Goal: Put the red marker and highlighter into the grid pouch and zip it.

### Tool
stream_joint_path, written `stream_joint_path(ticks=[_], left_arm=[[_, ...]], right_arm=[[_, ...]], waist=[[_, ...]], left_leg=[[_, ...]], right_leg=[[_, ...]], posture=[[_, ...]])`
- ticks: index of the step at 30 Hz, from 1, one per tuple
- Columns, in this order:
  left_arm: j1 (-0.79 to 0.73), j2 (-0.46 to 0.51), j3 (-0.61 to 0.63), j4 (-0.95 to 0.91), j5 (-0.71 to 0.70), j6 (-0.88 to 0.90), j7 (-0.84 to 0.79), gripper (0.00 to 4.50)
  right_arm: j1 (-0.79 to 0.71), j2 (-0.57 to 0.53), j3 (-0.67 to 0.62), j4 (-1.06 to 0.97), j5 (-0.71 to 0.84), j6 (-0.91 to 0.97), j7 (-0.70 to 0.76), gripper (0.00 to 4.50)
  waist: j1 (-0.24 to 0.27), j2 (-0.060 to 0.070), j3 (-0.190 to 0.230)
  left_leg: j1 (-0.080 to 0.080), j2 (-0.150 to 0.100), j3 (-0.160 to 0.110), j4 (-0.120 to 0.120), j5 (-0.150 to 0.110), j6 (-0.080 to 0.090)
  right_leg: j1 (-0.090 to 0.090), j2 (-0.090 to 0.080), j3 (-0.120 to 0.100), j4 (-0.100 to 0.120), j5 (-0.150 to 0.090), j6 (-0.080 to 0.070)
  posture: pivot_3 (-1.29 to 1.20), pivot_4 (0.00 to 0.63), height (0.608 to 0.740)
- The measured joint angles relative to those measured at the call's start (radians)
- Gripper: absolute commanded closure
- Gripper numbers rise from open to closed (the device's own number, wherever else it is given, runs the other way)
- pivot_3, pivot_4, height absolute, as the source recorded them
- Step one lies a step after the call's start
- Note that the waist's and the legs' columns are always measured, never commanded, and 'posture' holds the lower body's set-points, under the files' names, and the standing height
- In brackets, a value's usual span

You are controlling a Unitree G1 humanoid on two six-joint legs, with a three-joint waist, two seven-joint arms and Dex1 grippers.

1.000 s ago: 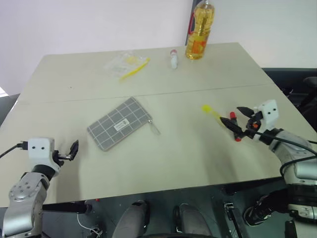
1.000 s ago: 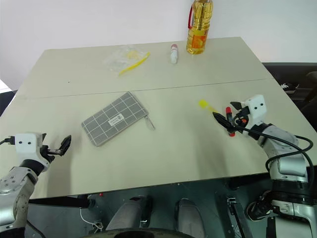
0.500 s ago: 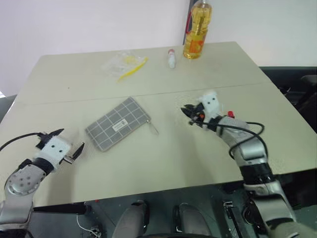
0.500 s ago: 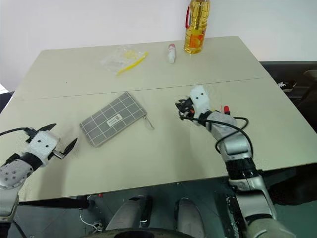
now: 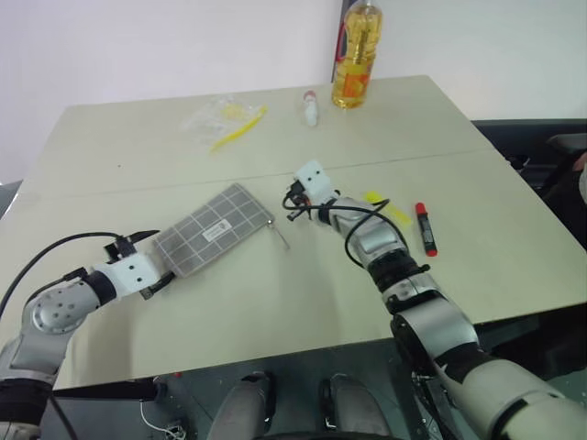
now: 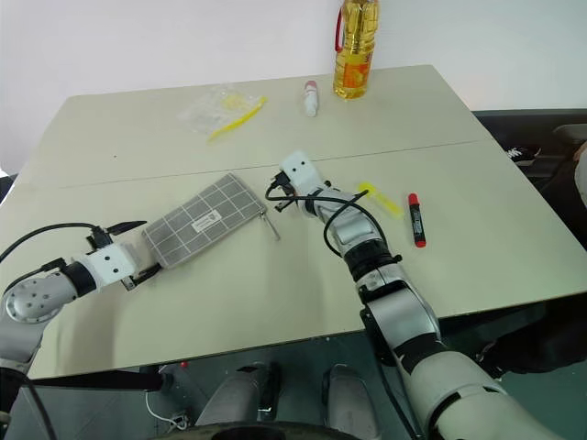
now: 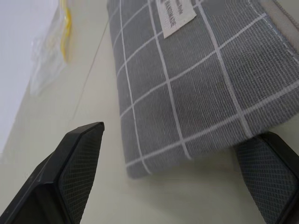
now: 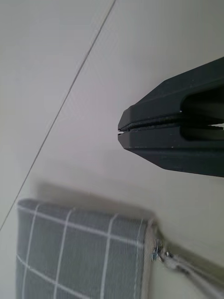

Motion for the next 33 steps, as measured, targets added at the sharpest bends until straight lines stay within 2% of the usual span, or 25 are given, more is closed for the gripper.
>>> stream_joint_path(ticks=[6, 14, 33], left_arm=[[-0.047, 0.018, -0.029, 0.091, 0.031, -0.104, 0.008, 0.00], [-0.067, 0.019, -0.041, 0.121, 0.030, -0.124, 0.002, 0.00], [0.008, 0.019, -0.040, 0.002, -0.007, -0.079, -0.018, 0.00]], right_arm=[[-0.071, 0.028, -0.005, 0.163, -0.023, -0.059, 0.040, 4.45], [-0.103, 0.068, 0.002, 0.245, -0.056, -0.159, 0.106, 4.45], [-0.094, 0.083, 0.008, 0.258, -0.109, -0.207, 0.135, 4.45]], waist=[[-0.004, 0.001, 0.000], [-0.004, 0.001, 0.001], [-0.008, 0.001, 0.001]], left_leg=[[0.003, 0.000, 0.001, 0.000, 0.000, 0.000], [0.008, -0.001, 0.002, 0.000, 0.000, 0.000], [0.009, -0.001, 0.002, -0.001, 0.000, 0.000]], right_leg=[[0.000, 0.001, 0.002, 0.003, 0.001, 0.000], [0.000, 0.001, 0.006, 0.010, 0.001, 0.000], [0.000, 0.002, 0.009, 0.011, 0.001, 0.000]], posture=[[0.00, 0.150, 0.740], [0.00, 0.150, 0.740], [0.00, 0.150, 0.740]])
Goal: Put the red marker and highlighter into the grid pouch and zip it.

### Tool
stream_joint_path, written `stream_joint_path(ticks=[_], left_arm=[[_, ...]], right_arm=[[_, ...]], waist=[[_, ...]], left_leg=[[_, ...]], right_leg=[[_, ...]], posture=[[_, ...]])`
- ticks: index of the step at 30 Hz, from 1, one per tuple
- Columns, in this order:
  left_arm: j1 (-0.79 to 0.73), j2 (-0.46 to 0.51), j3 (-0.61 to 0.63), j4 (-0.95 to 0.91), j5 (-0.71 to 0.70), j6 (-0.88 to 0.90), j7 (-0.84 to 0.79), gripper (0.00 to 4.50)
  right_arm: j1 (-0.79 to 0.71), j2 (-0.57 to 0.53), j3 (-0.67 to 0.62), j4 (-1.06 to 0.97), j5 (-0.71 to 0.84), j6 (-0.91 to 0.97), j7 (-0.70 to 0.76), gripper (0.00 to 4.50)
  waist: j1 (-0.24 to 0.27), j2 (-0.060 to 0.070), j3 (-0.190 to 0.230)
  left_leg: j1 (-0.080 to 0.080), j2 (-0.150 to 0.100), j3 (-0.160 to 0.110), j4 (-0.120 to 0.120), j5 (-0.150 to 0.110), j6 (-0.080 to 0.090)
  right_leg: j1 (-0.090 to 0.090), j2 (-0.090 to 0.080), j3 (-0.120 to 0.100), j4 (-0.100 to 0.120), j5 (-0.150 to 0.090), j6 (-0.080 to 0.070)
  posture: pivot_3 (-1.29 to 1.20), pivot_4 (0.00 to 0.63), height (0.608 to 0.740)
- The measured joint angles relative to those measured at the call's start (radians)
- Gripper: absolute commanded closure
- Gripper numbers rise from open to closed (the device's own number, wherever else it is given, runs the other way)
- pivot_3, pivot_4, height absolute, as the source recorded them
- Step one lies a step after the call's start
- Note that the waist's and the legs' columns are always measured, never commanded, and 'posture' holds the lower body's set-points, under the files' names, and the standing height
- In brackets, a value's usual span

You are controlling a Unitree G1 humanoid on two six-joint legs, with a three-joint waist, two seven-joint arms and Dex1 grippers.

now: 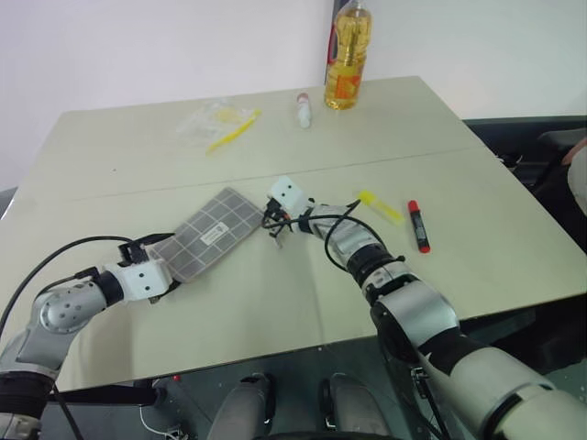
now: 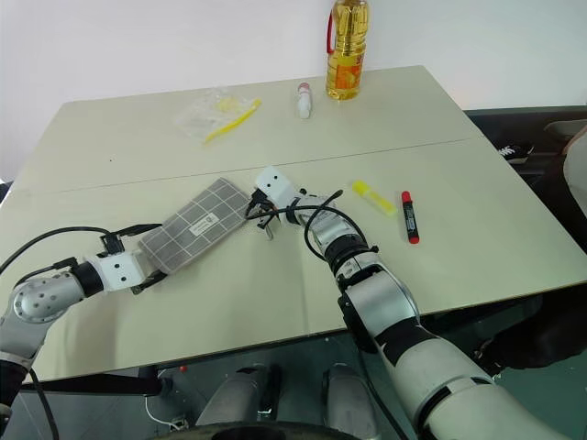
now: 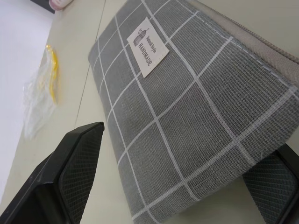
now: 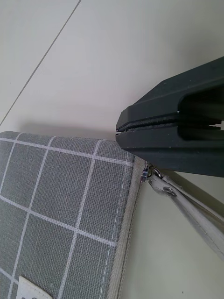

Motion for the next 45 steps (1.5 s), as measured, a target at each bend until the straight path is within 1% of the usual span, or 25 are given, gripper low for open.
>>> stream_joint_path(ticks=[3, 4, 6, 7, 9, 10, 11, 19, 21, 22, 24, 26, 27, 28, 29, 31, 34, 36, 37, 40, 45], left_arm=[[0.009, 0.000, 0.000, 0.000, 0.000, -0.004, -0.001, 0.83], [0.013, 0.000, -0.001, 0.001, 0.000, -0.005, -0.002, 1.36], [0.014, -0.002, -0.001, 0.002, -0.001, -0.009, -0.002, 2.21], [0.013, -0.002, -0.001, 0.002, -0.001, -0.014, -0.001, 2.89], [0.012, -0.005, -0.001, 0.002, -0.004, -0.026, -0.001, 3.71], [0.011, -0.006, -0.001, 0.002, -0.005, -0.029, -0.001, 4.25], [0.010, -0.007, -0.001, 0.002, -0.007, -0.033, -0.001, 4.44], [0.013, -0.028, 0.006, -0.006, -0.035, -0.042, 0.005, 4.44], [0.024, -0.058, 0.016, -0.055, -0.075, 0.007, 0.007, 4.44], [0.033, -0.087, 0.023, -0.102, -0.107, 0.059, 0.013, 4.44], [0.044, -0.138, 0.023, -0.196, -0.160, 0.150, 0.026, 4.50], [0.060, -0.185, 0.022, -0.312, -0.195, 0.252, 0.043, 4.50], [0.071, -0.207, 0.019, -0.378, -0.205, 0.298, 0.050, 4.50], [0.076, -0.214, 0.019, -0.405, -0.212, 0.321, 0.053, 4.50], [0.077, -0.226, 0.018, -0.431, -0.213, 0.353, 0.063, 4.50], [0.088, -0.260, 0.009, -0.492, -0.215, 0.407, 0.076, 4.50], [0.098, -0.295, -0.011, -0.531, -0.213, 0.456, 0.086, 4.50], [0.099, -0.326, -0.039, -0.543, -0.208, 0.475, 0.092, 4.50], [0.101, -0.339, -0.050, -0.544, -0.205, 0.482, 0.092, 4.50], [0.097, -0.356, -0.075, -0.544, -0.192, 0.486, 0.092, 4.50], [0.082, -0.368, -0.089, -0.544, -0.191, 0.487, 0.087, 4.50]], right_arm=[[0.011, -0.002, 0.000, -0.016, -0.003, 0.000, 0.006, 4.50], [0.014, -0.002, 0.000, -0.018, -0.004, -0.001, 0.007, 4.50], [0.016, -0.005, 0.000, -0.021, -0.004, -0.001, 0.008, 4.50], [0.019, -0.005, 0.000, -0.024, -0.005, -0.001, 0.008, 4.50], [0.021, -0.006, 0.000, -0.028, -0.005, 0.000, 0.008, 4.50], [0.022, -0.006, 0.000, -0.029, -0.005, 0.000, 0.008, 4.50], [0.024, -0.006, 0.000, -0.033, -0.005, 0.001, 0.008, 4.50], [0.058, -0.021, -0.002, -0.077, -0.004, 0.007, 0.005, 4.50], [0.080, -0.035, -0.007, -0.114, -0.004, 0.009, -0.010, 4.50], [0.095, -0.051, -0.011, -0.149, -0.003, 0.009, -0.020, 4.50], [0.121, -0.094, -0.038, -0.232, 0.011, 0.027, -0.024, 3.95], [0.176, -0.152, -0.084, -0.395, 0.054, 0.096, -0.009, 3.26], [0.210, -0.190, -0.111, -0.490, 0.077, 0.142, 0.006, 2.67], [0.225, -0.210, -0.126, -0.535, 0.089, 0.172, 0.016, 2.28], [0.258, -0.233, -0.146, -0.607, 0.111, 0.219, 0.031, 1.71], [0.341, -0.278, -0.175, -0.757, 0.167, 0.326, 0.071, 0.76], [0.421, -0.325, -0.208, -0.891, 0.247, 0.475, 0.111, 0.76], [0.471, -0.350, -0.250, -0.997, 0.326, 0.581, 0.135, 0.76], [0.489, -0.356, -0.269, -1.043, 0.362, 0.620, 0.145, 0.76], [0.523, -0.359, -0.285, -1.134, 0.433, 0.684, 0.155, 0.76], [0.532, -0.362, -0.232, -1.151, 0.428, 0.693, 0.120, 0.76]], waist=[[0.000, 0.000, 0.000], [0.000, 0.000, 0.000], [0.000, 0.000, 0.000], [0.000, 0.000, 0.000], [0.000, 0.000, 0.000], [0.000, 0.000, 0.000], [0.000, 0.000, 0.000], [0.003, 0.000, 0.000], [0.005, 0.000, 0.000], [0.007, 0.000, 0.000], [0.010, 0.000, 0.000], [0.010, -0.001, 0.000], [0.009, -0.001, 0.000], [0.007, -0.001, 0.000], [0.006, -0.001, 0.000], [0.005, -0.001, 0.000], [0.005, -0.001, 0.000], [0.010, -0.001, 0.000], [0.010, -0.001, 0.000], [0.008, -0.001, 0.000], [0.011, -0.001, 0.000]], left_leg=[[0.000, 0.000, 0.000, 0.000, 0.000, 0.000], [0.000, 0.000, 0.000, 0.000, 0.000, 0.000], [0.000, 0.000, 0.000, 0.000, 0.000, 0.000], [0.000, 0.000, 0.000, 0.000, 0.000, 0.000], [0.000, 0.000, 0.000, 0.000, 0.000, 0.000], [0.000, 0.000, 0.000, 0.000, 0.000, 0.000], [0.000, 0.000, 0.000, 0.000, 0.000, 0.000], [0.000, 0.000, 0.000, 0.000, 0.000, 0.000], [0.000, 0.000, 0.000, 0.000, 0.000, 0.000], [-0.001, 0.000, 0.000, 0.000, 0.000, 0.000], [-0.002, -0.001, 0.000, 0.002, 0.000, 0.000], [-0.003, -0.001, 0.000, 0.002, 0.000, 0.000], [-0.003, -0.001, 0.000, 0.001, 0.000, 0.000], [-0.003, 0.000, 0.000, 0.001, 0.000, 0.000], [-0.003, 0.000, 0.000, 0.001, 0.000, 0.000], [-0.004, 0.000, 0.000, 0.000, 0.000, 0.000], [-0.004, 0.001, 0.000, 0.001, 0.000, 0.000], [-0.004, 0.001, 0.000, 0.001, 0.000, 0.000], [-0.005, 0.001, 0.000, 0.002, 0.000, 0.001], [-0.005, 0.001, 0.000, 0.002, 0.000, 0.001], [-0.006, 0.001, 0.000, 0.002, 0.000, 0.001]], right_leg=[[0.000, 0.000, 0.000, 0.000, 0.000, 0.000], [0.000, 0.000, 0.000, 0.000, 0.000, 0.000], [0.000, 0.000, 0.000, 0.000, 0.000, 0.000], [0.000, 0.000, 0.000, 0.000, 0.000, 0.000], [0.000, 0.000, 0.000, 0.000, 0.000, 0.000], [0.000, 0.000, 0.000, 0.000, 0.000, 0.000], [0.000, 0.000, 0.000, 0.000, 0.000, 0.000], [0.000, 0.000, 0.000, 0.000, 0.000, 0.000], [0.000, 0.000, 0.000, 0.000, 0.000, 0.000], [0.000, 0.000, 0.000, 0.000, 0.000, 0.000], [0.000, -0.001, 0.000, 0.000, 0.000, 0.000], [0.000, -0.001, 0.000, -0.001, 0.000, 0.000], [0.001, -0.001, 0.000, -0.002, 0.000, 0.000], [0.001, -0.001, 0.000, -0.002, 0.000, 0.000], [0.002, 0.000, 0.000, -0.002, 0.000, 0.000], [0.002, 0.000, 0.000, -0.001, -0.001, 0.000], [0.001, 0.000, 0.000, -0.001, -0.001, 0.000], [0.002, 0.000, 0.000, -0.001, -0.001, 0.000], [0.002, 0.000, 0.000, -0.001, -0.002, -0.003], [0.002, -0.001, 0.000, -0.003, -0.003, -0.003], [0.002, -0.001, -0.001, -0.005, -0.003, -0.003]], posture=[[0.00, 0.150, 0.740], [0.00, 0.150, 0.740], [0.00, 0.150, 0.740], [0.00, 0.150, 0.740], [0.00, 0.150, 0.740], [0.00, 0.150, 0.740], [0.00, 0.150, 0.740], [0.00, 0.150, 0.740], [0.00, 0.150, 0.740], [0.00, 0.150, 0.740], [0.00, 0.150, 0.740], [0.00, 0.150, 0.740], [0.00, 0.150, 0.740], [0.00, 0.150, 0.740], [0.00, 0.150, 0.740], [0.00, 0.150, 0.740], [0.00, 0.150, 0.740], [0.00, 0.150, 0.740], [0.00, 0.150, 0.740], [0.00, 0.150, 0.740], [0.00, 0.150, 0.740]])
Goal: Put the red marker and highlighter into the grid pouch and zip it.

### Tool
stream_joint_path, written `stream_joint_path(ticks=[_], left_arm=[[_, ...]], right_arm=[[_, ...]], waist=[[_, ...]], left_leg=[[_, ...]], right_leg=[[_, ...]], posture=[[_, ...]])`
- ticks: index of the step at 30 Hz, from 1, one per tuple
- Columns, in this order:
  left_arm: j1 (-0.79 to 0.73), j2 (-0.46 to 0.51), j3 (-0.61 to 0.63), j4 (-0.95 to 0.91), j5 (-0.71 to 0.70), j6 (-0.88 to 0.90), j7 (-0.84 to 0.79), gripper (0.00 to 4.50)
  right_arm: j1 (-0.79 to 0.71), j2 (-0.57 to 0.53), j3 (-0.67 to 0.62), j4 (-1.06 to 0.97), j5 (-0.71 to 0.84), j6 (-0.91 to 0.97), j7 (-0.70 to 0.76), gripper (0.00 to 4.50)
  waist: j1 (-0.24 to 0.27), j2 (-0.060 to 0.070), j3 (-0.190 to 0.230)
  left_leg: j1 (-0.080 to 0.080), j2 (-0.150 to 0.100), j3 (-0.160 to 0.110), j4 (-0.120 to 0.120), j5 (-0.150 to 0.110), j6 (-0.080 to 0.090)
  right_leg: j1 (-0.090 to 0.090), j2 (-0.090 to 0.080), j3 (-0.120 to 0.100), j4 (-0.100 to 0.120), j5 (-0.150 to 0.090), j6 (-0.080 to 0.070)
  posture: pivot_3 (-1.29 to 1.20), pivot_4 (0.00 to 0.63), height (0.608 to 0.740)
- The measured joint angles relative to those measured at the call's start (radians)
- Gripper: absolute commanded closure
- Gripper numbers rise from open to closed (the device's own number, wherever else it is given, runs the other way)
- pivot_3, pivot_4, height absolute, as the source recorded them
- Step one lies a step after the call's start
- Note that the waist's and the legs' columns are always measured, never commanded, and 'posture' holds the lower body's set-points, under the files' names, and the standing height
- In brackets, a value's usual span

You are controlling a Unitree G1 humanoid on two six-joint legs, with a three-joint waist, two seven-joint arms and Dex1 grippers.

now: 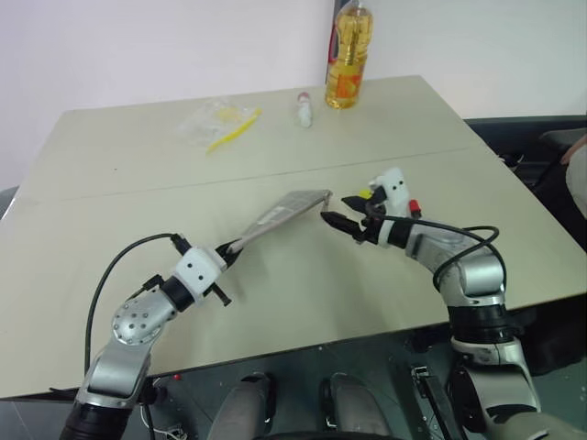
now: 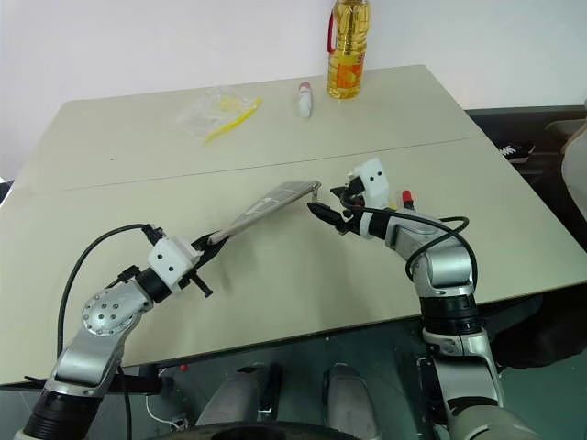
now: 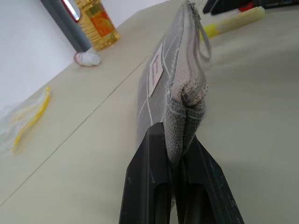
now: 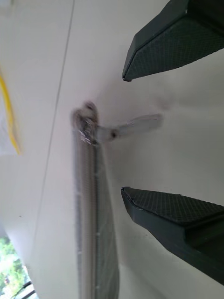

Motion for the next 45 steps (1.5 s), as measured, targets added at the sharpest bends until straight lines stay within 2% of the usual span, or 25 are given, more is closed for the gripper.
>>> stream_joint_path(ticks=[2, 4, 6, 10, 11, 16, 21, 31, 35, 45], left_arm=[[-0.001, -0.001, -0.009, 0.000, 0.000, 0.000, -0.004, 4.50], [-0.004, -0.001, -0.011, 0.000, 0.000, 0.000, -0.008, 4.50], [-0.005, -0.001, -0.012, 0.000, 0.000, 0.000, -0.008, 4.50], [-0.005, -0.001, -0.012, 0.000, 0.001, 0.000, -0.008, 4.50], [-0.005, -0.001, -0.012, 0.000, 0.004, 0.000, -0.008, 4.50], [0.001, -0.001, -0.013, 0.001, 0.021, -0.001, -0.008, 4.50], [-0.003, -0.007, -0.038, 0.009, 0.053, -0.001, -0.004, 4.50], [-0.071, -0.095, -0.119, 0.036, 0.126, 0.040, 0.039, 4.50], [-0.101, -0.126, -0.144, 0.055, 0.145, 0.053, 0.059, 4.50], [-0.199, -0.195, -0.202, 0.175, 0.198, 0.050, 0.093, 4.50]], right_arm=[[-0.002, 0.003, 0.013, 0.018, -0.003, -0.007, -0.019, 0.76], [-0.005, 0.010, 0.020, 0.040, -0.008, -0.015, -0.031, 1.27], [-0.006, 0.012, 0.026, 0.052, -0.010, -0.024, -0.041, 2.08], [-0.010, 0.014, 0.033, 0.056, -0.011, -0.034, -0.052, 4.12], [-0.010, 0.013, 0.037, 0.056, -0.011, -0.038, -0.052, 4.45], [-0.010, -0.011, 0.070, 0.046, -0.026, -0.049, -0.048, 4.45], [-0.010, -0.107, 0.188, -0.031, -0.110, -0.096, -0.001, 4.45], [-0.011, -0.212, 0.359, -0.230, -0.195, -0.125, 0.125, 4.45], [-0.011, -0.222, 0.407, -0.332, -0.191, -0.109, 0.182, 4.45], [-0.041, -0.210, 0.450, -0.429, -0.186, -0.054, 0.206, 4.45]], waist=[[0.000, 0.000, 0.000], [0.000, 0.000, 0.000], [0.000, 0.000, 0.000], [0.001, 0.000, 0.000], [0.001, 0.000, 0.000], [0.001, 0.000, 0.000], [0.001, 0.000, 0.000], [0.015, 0.000, 0.000], [0.023, -0.001, 0.000], [0.024, -0.001, 0.000]], left_leg=[[-0.001, 0.000, 0.000, 0.000, 0.000, 0.000], [-0.002, 0.000, 0.000, 0.000, 0.000, 0.000], [-0.004, 0.000, 0.000, 0.000, 0.000, 0.000], [-0.005, 0.000, 0.000, 0.000, -0.001, 0.001], [-0.005, 0.000, 0.000, 0.000, -0.001, 0.001], [-0.005, 0.000, 0.000, 0.000, -0.001, 0.001], [-0.005, 0.000, 0.000, 0.001, -0.001, 0.001], [-0.005, 0.000, 0.000, 0.002, -0.001, 0.001], [-0.005, 0.000, 0.000, 0.002, -0.001, 0.001], [-0.005, 0.000, -0.001, 0.003, -0.001, 0.001]], right_leg=[[0.000, 0.000, 0.000, -0.003, 0.000, 0.000], [0.000, 0.000, 0.000, -0.005, 0.001, 0.002], [0.000, 0.000, 0.000, -0.007, 0.002, 0.003], [0.000, 0.000, 0.000, -0.009, 0.003, 0.004], [0.000, 0.000, 0.000, -0.009, 0.003, 0.004], [0.000, 0.000, 0.000, -0.009, 0.002, 0.004], [0.000, 0.000, -0.001, -0.009, 0.002, 0.004], [0.000, 0.000, -0.001, -0.009, 0.003, 0.004], [0.001, 0.000, -0.001, -0.009, 0.003, 0.004], [0.001, 0.000, -0.002, -0.010, 0.004, 0.006]], posture=[[0.00, 0.150, 0.740], [0.00, 0.150, 0.740], [0.00, 0.150, 0.740], [0.00, 0.150, 0.740], [0.00, 0.150, 0.740], [0.00, 0.150, 0.740], [0.00, 0.150, 0.740], [0.00, 0.150, 0.740], [0.00, 0.150, 0.740], [0.00, 0.150, 0.740]])
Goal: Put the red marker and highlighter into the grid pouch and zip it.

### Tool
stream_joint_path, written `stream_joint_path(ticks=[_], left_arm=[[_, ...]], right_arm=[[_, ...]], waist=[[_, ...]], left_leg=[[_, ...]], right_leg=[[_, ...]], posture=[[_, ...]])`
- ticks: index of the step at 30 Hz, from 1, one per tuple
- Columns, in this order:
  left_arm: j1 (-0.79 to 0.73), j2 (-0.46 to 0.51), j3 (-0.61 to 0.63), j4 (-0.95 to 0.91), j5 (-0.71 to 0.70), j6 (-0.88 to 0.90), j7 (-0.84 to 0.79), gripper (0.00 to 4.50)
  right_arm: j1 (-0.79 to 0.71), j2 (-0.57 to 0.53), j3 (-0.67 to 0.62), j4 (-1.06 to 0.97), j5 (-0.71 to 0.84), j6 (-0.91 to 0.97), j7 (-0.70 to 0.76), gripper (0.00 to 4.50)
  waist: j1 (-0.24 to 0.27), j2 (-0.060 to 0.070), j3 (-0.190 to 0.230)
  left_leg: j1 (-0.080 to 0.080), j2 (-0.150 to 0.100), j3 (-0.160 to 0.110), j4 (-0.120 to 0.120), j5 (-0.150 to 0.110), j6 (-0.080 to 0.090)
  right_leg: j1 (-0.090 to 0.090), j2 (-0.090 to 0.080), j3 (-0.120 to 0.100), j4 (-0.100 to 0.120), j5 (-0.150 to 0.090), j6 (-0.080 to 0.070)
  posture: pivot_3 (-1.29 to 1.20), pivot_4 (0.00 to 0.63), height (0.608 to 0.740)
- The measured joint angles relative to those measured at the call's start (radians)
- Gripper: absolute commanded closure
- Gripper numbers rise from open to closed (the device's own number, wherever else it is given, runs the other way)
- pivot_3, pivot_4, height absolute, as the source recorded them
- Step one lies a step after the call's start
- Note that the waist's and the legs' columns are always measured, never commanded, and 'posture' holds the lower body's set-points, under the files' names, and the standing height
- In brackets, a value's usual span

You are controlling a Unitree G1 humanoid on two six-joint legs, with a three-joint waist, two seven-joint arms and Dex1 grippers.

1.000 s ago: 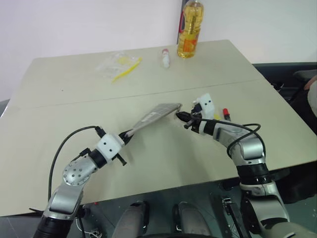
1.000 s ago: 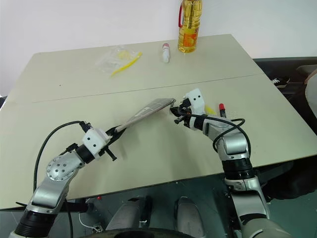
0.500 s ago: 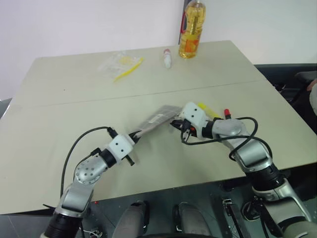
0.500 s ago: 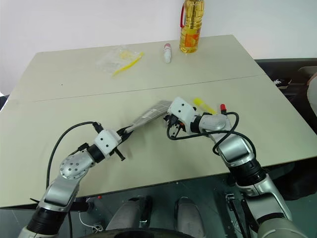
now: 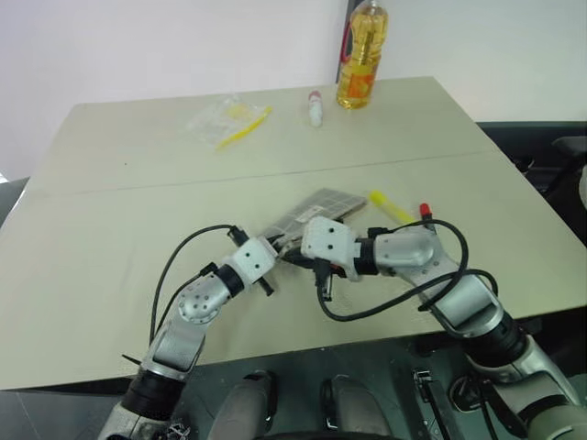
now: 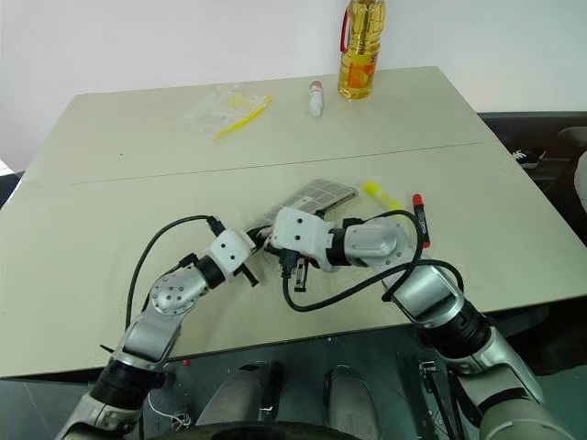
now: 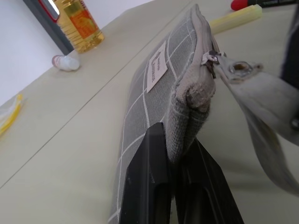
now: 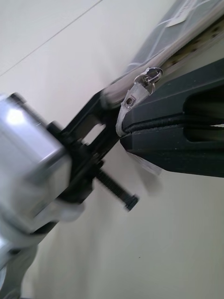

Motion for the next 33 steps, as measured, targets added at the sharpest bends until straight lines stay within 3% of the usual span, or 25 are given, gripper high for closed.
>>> stream_joint_path(ticks=[3, 6, 11, 15, 18, 24, 32, 33], left_arm=[[-0.013, -0.021, -0.003, 0.022, 0.001, -0.005, 0.011, 4.50], [-0.013, -0.027, -0.002, 0.026, -0.001, -0.012, 0.019, 4.50], [0.010, -0.001, 0.035, -0.001, -0.016, -0.013, 0.020, 4.50], [0.052, 0.056, 0.088, -0.035, -0.029, -0.013, 0.016, 4.50], [0.073, 0.083, 0.103, -0.058, -0.029, -0.014, 0.012, 4.50], [0.078, 0.084, 0.109, -0.062, -0.037, -0.015, 0.016, 4.50], [0.076, 0.072, 0.106, -0.070, -0.049, -0.012, 0.015, 4.50], [0.076, 0.072, 0.106, -0.074, -0.049, -0.012, 0.015, 4.50]], right_arm=[[-0.001, 0.000, -0.002, 0.000, -0.001, 0.011, -0.003, 4.45], [0.000, -0.006, -0.018, 0.000, 0.013, 0.022, 0.002, 3.69], [0.027, -0.100, -0.159, 0.058, 0.052, 0.041, 0.013, 1.23], [0.030, -0.113, -0.361, 0.229, 0.071, 0.121, -0.081, 1.23], [0.040, -0.124, -0.440, 0.381, 0.060, 0.110, -0.147, 1.23], [0.035, -0.114, -0.449, 0.622, 0.037, 0.037, -0.182, 1.23], [-0.154, -0.043, -0.395, 0.949, -0.002, -0.054, -0.183, 1.23], [-0.164, -0.040, -0.393, 0.970, -0.003, -0.058, -0.177, 1.47]], waist=[[0.000, 0.000, 0.000], [0.000, 0.000, 0.000], [-0.001, -0.001, -0.001], [0.000, -0.001, -0.001], [0.000, -0.001, -0.001], [-0.004, -0.001, -0.001], [0.000, 0.000, 0.000], [0.002, 0.000, 0.000]], left_leg=[[0.000, 0.000, 0.000, 0.000, 0.000, 0.000], [0.000, 0.000, 0.000, 0.000, 0.000, 0.000], [0.000, 0.000, 0.000, 0.000, 0.000, 0.000], [0.000, 0.000, 0.000, 0.000, 0.000, 0.000], [0.000, 0.000, 0.001, 0.000, 0.000, 0.000], [0.000, 0.000, 0.002, 0.000, 0.000, 0.000], [0.000, 0.000, 0.002, 0.000, 0.000, 0.001], [0.000, 0.000, 0.002, 0.000, 0.000, 0.001]], right_leg=[[0.000, 0.000, 0.000, 0.000, 0.000, 0.000], [0.000, 0.000, 0.000, 0.000, 0.000, 0.001], [0.001, 0.000, 0.000, -0.001, 0.000, 0.001], [0.000, 0.000, 0.000, 0.000, 0.001, 0.000], [0.000, -0.001, 0.000, -0.001, 0.001, 0.000], [0.000, -0.001, 0.000, 0.000, 0.001, 0.000], [0.000, -0.001, 0.000, 0.000, 0.001, -0.001], [0.000, -0.001, 0.000, 0.000, 0.001, -0.001]], posture=[[0.00, 0.150, 0.740], [0.00, 0.150, 0.740], [0.00, 0.150, 0.740], [0.00, 0.150, 0.740], [0.00, 0.150, 0.740], [0.00, 0.150, 0.740], [0.00, 0.150, 0.740], [0.00, 0.150, 0.740]])
